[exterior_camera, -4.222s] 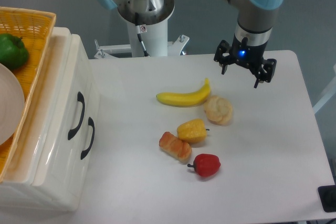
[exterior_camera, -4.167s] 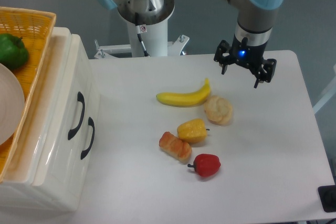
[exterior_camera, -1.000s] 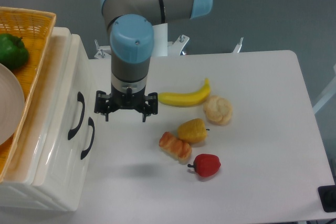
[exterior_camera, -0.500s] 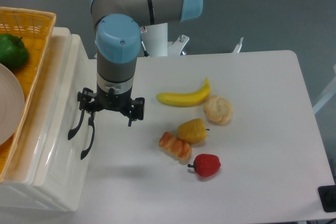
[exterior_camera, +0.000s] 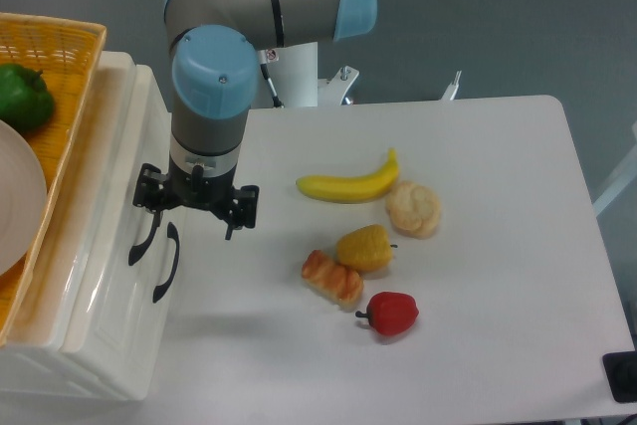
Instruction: Slide open the top white drawer
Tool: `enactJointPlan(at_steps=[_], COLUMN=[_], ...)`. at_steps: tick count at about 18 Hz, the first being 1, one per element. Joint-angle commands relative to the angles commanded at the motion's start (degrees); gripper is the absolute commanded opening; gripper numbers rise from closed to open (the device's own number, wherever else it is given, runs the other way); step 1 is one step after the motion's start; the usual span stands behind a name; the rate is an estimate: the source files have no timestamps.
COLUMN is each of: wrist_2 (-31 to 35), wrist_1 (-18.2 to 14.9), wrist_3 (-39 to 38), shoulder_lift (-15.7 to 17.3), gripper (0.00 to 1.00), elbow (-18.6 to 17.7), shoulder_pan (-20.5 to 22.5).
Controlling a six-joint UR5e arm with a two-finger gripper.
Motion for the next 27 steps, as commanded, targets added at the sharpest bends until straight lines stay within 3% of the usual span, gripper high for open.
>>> enactJointPlan(at_steps=[27], wrist_2=[-5.80], wrist_1=[-1.93], wrist_3=[-3.43], shoulder_lift=[-0.62], gripper=[1.00], elbow=[-0.97], shoulder_pan=[0.79])
